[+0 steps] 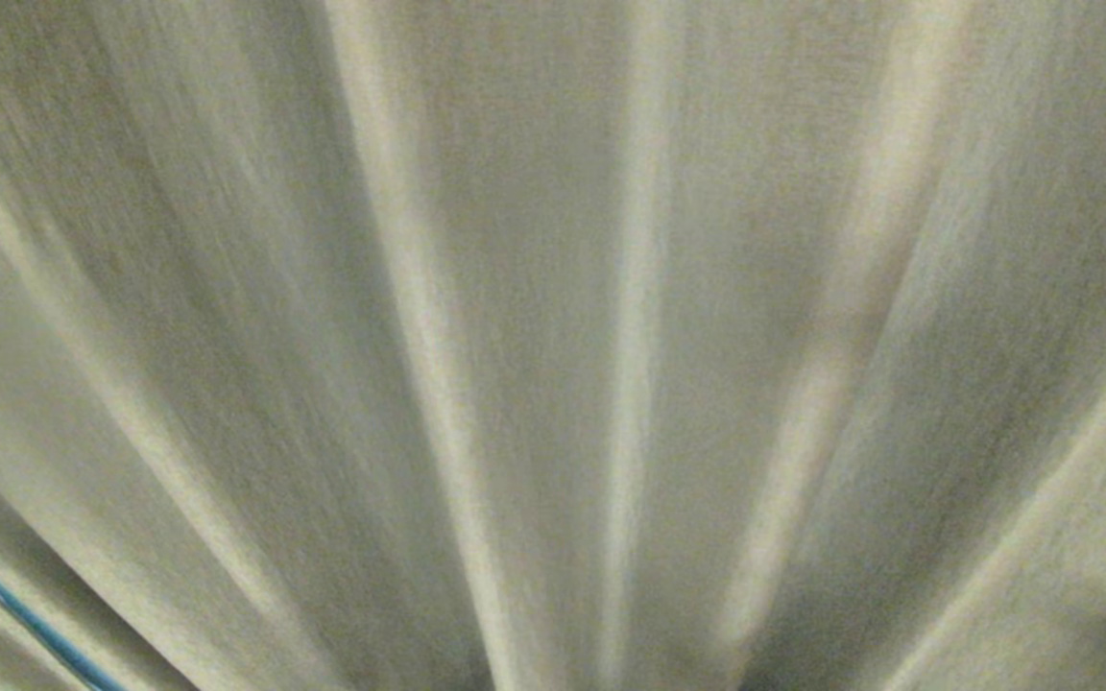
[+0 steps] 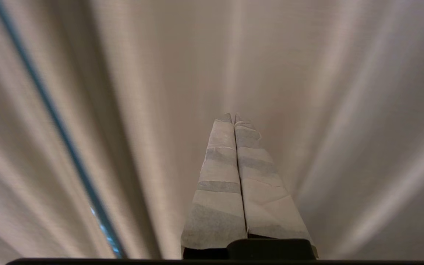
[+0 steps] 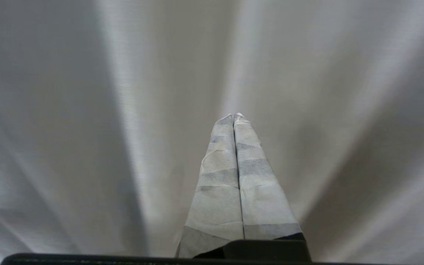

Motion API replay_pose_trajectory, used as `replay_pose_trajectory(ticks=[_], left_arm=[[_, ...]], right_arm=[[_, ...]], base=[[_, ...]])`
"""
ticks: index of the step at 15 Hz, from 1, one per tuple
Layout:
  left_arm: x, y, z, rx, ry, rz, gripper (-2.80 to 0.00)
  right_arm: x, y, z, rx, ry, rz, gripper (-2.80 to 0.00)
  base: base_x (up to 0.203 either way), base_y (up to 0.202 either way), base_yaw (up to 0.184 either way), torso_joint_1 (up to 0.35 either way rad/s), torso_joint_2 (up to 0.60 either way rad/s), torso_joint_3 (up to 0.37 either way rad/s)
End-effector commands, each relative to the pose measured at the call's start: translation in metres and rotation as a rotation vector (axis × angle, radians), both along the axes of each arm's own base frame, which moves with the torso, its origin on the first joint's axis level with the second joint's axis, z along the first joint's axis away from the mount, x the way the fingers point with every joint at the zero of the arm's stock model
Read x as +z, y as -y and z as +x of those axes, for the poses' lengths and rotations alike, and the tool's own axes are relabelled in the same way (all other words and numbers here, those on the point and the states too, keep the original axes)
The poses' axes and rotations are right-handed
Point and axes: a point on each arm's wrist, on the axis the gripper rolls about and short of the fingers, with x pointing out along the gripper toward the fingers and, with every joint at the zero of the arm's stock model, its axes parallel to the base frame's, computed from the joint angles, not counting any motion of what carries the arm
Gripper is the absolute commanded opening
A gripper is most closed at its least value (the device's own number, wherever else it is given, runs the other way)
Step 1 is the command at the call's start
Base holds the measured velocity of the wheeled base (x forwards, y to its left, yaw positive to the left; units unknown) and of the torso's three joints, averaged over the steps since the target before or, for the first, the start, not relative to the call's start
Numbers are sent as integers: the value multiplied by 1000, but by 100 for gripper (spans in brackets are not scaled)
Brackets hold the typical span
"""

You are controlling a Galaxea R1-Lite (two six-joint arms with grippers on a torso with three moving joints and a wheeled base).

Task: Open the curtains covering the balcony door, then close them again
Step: Close the outer curtains on both sides

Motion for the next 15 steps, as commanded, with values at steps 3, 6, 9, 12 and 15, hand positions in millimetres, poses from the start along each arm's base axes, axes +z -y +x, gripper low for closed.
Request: replay_pose_trajectory(ticks=[3, 6, 9, 12, 15], left_arm=[[0, 0, 0, 0, 1, -4, -280], [0, 0, 0, 1, 2, -5, -280], [0, 0, 0, 0, 1, -7, -280], [0, 0, 0, 0, 1, -8, -280], [0, 0, 0, 2, 1, -8, -280]], right_arm=[[0, 0, 0, 1, 1, -1, -280], [0, 0, 0, 1, 1, -1, -280], [0, 0, 0, 1, 1, -1, -280], [0, 0, 0, 1, 1, -1, -280], [0, 0, 0, 1, 1, -1, -280]], base=[[0, 196, 0, 2, 2, 3], [0, 195, 1, 3, 1, 2], [0, 195, 0, 3, 4, 5], [0, 177, 2, 2, 5, 4], [0, 197, 1, 5, 1, 1]])
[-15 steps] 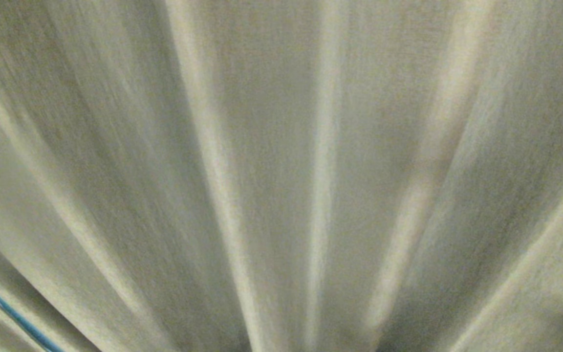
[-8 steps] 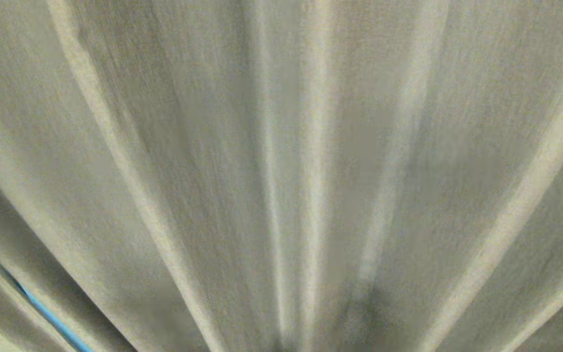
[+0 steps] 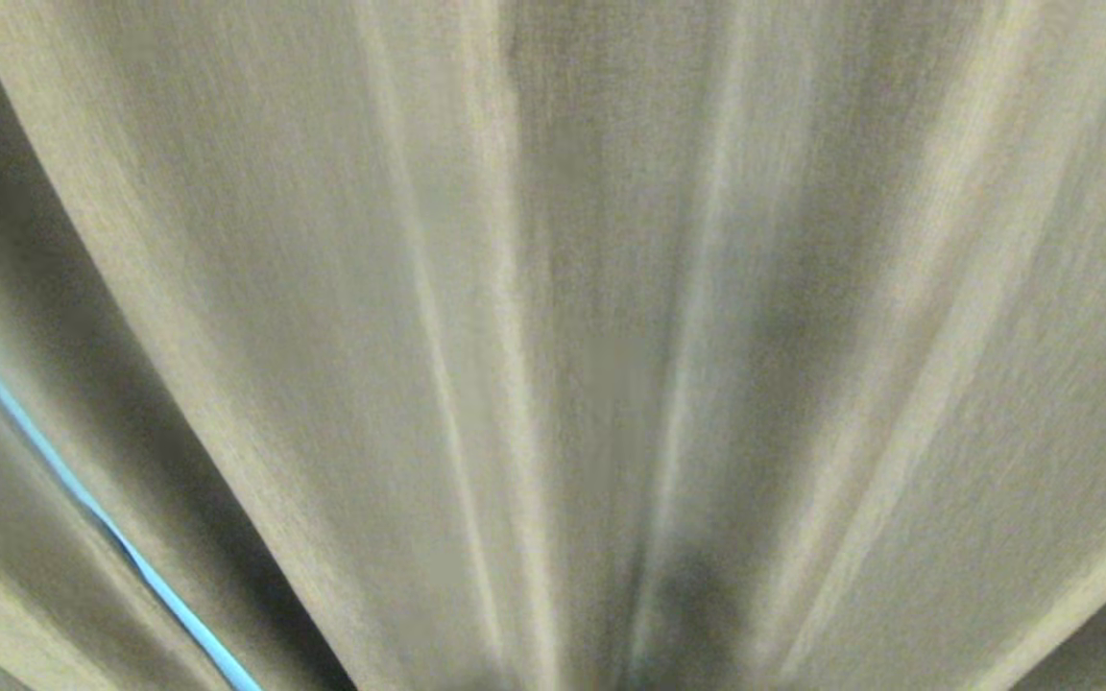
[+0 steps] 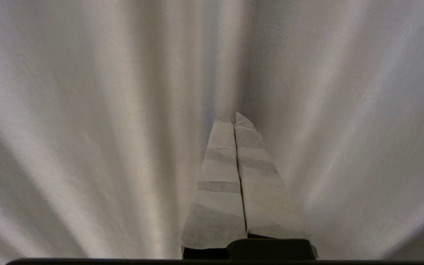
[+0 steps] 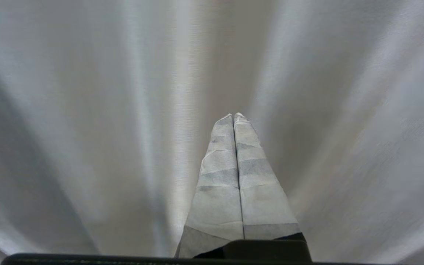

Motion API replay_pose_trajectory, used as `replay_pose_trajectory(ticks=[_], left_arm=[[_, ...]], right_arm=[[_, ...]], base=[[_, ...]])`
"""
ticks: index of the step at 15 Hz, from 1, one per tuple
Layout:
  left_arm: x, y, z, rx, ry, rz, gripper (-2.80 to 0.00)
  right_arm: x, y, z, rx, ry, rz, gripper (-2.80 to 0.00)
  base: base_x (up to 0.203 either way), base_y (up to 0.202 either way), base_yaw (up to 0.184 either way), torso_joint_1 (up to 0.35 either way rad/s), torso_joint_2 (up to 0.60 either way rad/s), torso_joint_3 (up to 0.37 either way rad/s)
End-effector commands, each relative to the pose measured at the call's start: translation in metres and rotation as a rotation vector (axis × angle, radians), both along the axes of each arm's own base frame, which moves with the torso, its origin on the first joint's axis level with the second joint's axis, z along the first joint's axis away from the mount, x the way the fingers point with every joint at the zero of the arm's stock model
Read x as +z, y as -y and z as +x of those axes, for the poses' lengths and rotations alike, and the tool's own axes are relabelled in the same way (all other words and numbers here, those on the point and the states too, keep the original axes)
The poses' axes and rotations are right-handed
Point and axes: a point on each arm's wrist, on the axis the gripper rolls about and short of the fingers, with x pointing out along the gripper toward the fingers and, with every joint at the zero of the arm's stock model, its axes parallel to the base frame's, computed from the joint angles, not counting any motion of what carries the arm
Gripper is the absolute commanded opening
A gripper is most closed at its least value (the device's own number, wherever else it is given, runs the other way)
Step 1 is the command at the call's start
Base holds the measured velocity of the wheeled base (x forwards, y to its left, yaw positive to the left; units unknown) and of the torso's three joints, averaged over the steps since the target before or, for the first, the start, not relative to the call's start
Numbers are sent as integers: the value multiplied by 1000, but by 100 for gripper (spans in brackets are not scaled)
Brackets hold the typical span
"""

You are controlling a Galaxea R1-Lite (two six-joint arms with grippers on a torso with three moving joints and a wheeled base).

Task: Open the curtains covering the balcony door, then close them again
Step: Close the outer curtains on both sides

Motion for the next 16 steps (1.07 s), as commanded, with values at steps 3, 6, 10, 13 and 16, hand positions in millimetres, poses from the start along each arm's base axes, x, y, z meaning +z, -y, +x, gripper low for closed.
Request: replay_pose_trajectory(ticks=[3, 6, 10, 13, 16], left_arm=[[0, 0, 0, 1, 1, 0, -280], [0, 0, 0, 1, 0, 0, -280], [0, 0, 0, 1, 0, -2, -280], [0, 0, 0, 1, 0, -2, -280], [0, 0, 0, 1, 0, -2, -280]], right_arm=[[0, 0, 0, 1, 0, -1, -280], [0, 0, 0, 1, 0, -1, -280], [0, 0, 0, 1, 0, -1, -280], [0, 0, 0, 1, -1, -1, -280], [0, 0, 0, 1, 1, -1, -280]], base=[[0, 190, -3, 3, 0, 3], [0, 194, 0, 3, 3, -1], [0, 193, 0, 3, 2, 1], [0, 193, 2, 1, 3, 1], [0, 191, 0, 2, 1, 4]])
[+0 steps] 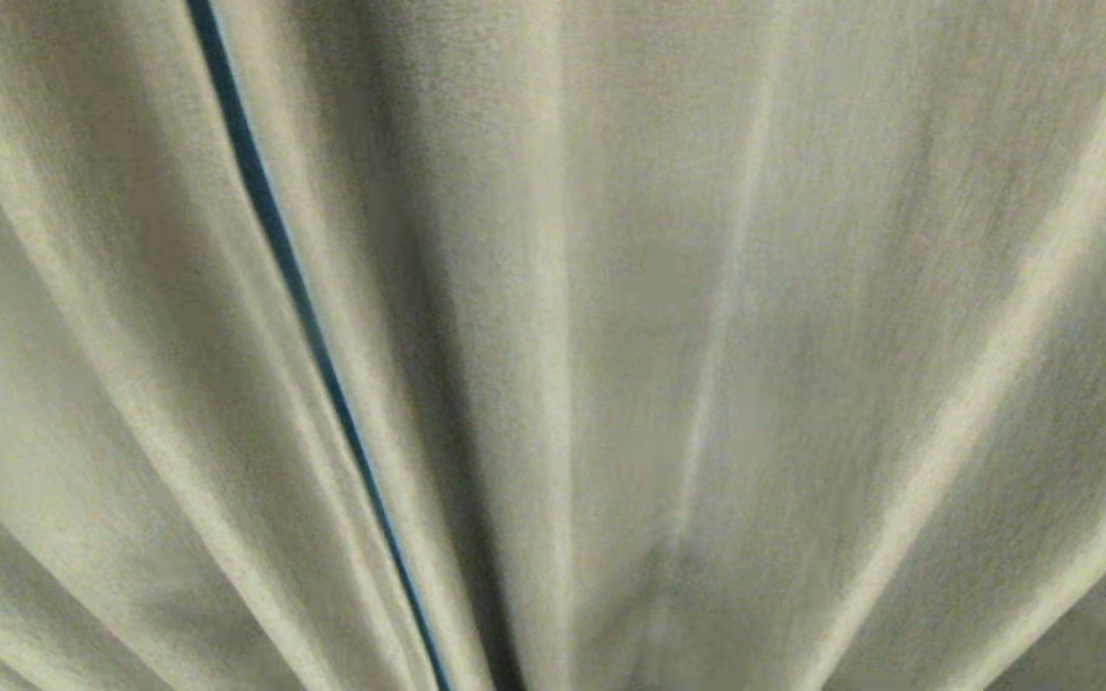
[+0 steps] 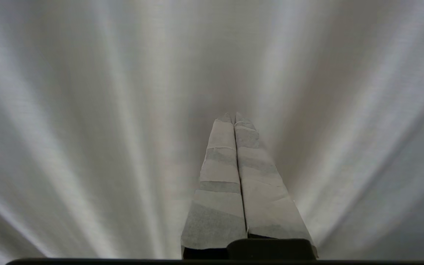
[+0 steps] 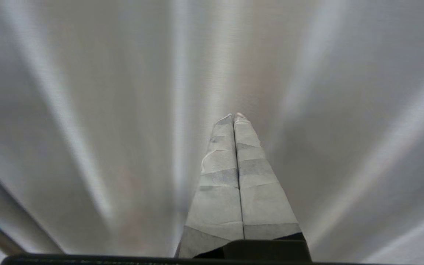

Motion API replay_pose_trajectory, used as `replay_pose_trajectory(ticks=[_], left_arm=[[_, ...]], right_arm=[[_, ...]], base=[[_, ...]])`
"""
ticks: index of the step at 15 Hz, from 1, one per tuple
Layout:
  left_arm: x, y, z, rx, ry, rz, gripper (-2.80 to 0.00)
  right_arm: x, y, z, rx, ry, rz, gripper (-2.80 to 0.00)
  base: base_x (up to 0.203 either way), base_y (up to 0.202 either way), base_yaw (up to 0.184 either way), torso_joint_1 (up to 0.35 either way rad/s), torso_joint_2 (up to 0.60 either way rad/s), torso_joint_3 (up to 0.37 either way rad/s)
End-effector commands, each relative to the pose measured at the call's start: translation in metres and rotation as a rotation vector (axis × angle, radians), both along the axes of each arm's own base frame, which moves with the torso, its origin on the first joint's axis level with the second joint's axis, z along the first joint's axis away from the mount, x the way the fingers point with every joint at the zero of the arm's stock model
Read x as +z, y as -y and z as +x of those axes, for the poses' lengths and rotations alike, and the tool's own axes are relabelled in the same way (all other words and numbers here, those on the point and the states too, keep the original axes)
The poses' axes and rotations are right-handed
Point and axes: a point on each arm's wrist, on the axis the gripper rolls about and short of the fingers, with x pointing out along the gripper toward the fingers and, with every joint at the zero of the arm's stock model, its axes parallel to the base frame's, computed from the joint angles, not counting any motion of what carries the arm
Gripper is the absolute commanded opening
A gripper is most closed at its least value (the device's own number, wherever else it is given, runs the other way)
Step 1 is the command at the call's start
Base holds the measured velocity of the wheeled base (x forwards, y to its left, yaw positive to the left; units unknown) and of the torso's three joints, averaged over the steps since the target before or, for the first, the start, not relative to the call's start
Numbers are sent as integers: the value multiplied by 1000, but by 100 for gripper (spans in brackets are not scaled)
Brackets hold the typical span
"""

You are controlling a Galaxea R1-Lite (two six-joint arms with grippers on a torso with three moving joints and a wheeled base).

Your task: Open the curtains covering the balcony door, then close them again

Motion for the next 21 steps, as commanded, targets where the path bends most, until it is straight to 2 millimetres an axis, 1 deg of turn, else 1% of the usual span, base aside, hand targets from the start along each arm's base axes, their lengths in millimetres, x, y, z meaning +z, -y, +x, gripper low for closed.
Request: replay_pose_trajectory(ticks=[1, 14, 21], left_arm=[[0, 0, 0, 1, 1, -1, -280], [0, 0, 0, 1, 1, -1, -280], [0, 0, 0, 1, 2, 1, -280]], right_arm=[[0, 0, 0, 1, 0, -1, -280], [0, 0, 0, 1, -1, -1, -280], [0, 0, 0, 1, 1, -1, -280]], base=[[0, 192, -2, -2, 2, 5], [0, 188, 0, 3, 2, 2], [0, 9, 0, 1, 1, 0]])
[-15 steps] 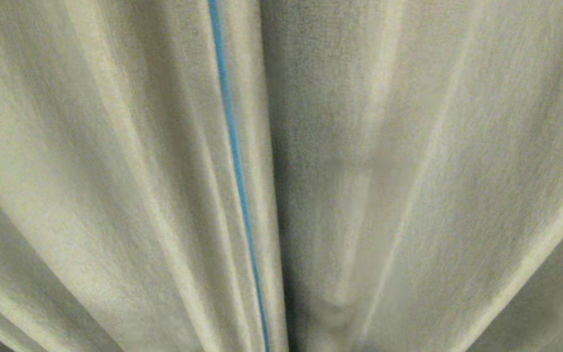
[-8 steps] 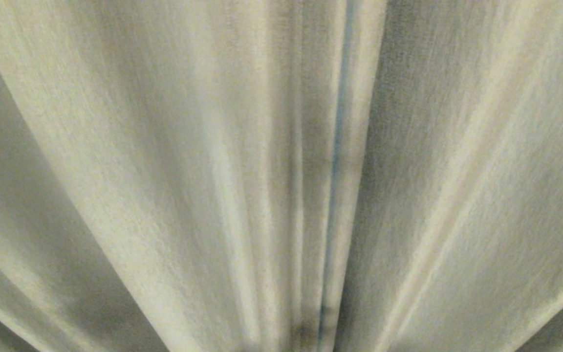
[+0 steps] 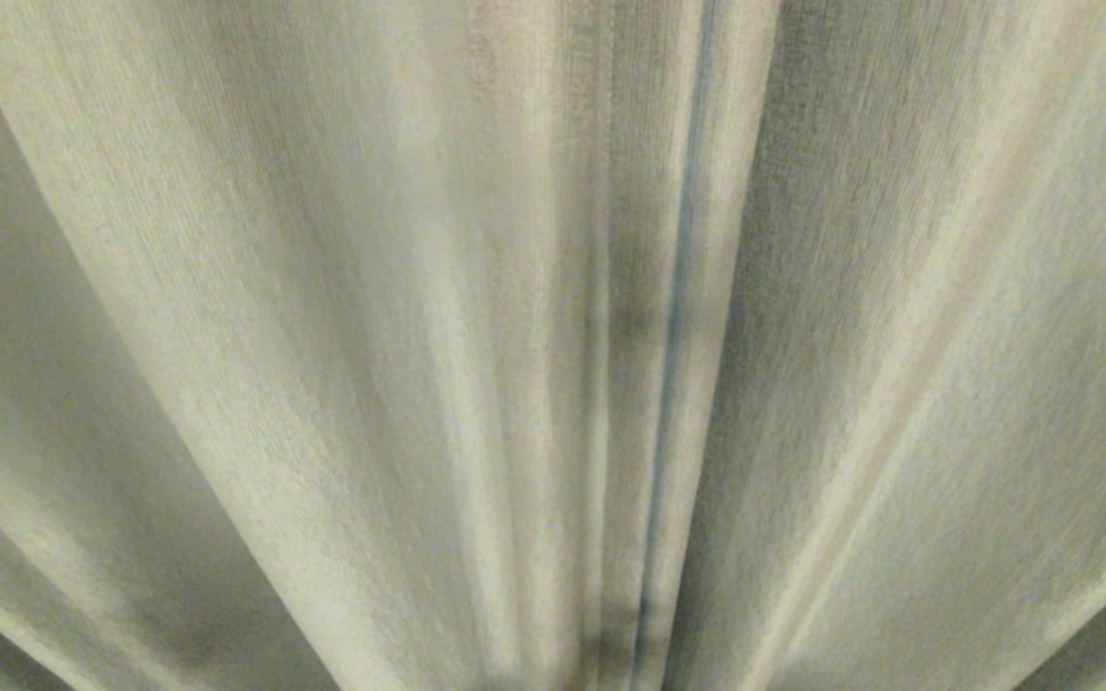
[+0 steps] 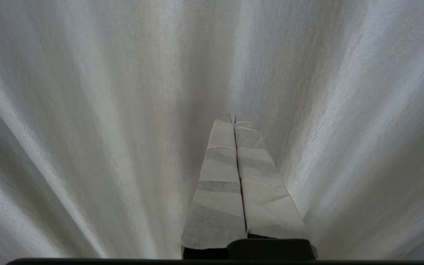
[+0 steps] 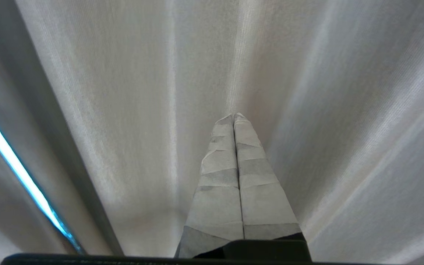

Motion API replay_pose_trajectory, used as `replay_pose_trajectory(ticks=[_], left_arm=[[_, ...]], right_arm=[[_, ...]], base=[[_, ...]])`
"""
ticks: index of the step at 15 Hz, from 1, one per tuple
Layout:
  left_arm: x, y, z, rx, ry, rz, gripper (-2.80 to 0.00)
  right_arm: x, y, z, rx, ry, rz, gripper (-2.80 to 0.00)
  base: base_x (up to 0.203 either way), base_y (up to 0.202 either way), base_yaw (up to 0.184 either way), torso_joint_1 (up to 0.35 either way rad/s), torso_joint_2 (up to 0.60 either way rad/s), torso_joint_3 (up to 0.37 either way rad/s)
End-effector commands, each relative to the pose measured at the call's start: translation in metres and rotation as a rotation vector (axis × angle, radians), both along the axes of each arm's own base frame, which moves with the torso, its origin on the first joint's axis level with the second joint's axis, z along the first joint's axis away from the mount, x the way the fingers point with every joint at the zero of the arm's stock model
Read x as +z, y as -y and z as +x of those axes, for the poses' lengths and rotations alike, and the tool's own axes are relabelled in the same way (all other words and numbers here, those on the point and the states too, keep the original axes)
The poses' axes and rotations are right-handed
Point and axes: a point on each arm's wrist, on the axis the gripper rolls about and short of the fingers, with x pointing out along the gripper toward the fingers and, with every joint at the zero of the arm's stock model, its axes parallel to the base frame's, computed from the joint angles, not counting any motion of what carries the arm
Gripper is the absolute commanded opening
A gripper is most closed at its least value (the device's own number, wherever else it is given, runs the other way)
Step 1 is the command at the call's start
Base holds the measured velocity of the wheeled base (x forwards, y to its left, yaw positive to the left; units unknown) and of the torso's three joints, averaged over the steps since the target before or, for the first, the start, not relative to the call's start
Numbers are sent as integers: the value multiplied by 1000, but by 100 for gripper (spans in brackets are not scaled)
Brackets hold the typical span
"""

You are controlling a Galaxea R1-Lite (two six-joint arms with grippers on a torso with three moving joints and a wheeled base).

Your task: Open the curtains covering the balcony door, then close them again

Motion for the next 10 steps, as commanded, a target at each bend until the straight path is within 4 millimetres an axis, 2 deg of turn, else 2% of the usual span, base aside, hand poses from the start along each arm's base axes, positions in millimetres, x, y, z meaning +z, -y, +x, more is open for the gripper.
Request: replay_pose_trajectory(ticks=[1, 10], left_arm=[[0, 0, 0, 1, 0, 0, -280], [0, 0, 0, 0, 1, 0, -280]], right_arm=[[0, 0, 0, 1, 0, -1, -280], [0, 0, 0, 1, 1, -1, -280]], base=[[0, 0, 0, 0, 0, 0], [0, 0, 0, 0, 0, 0]])
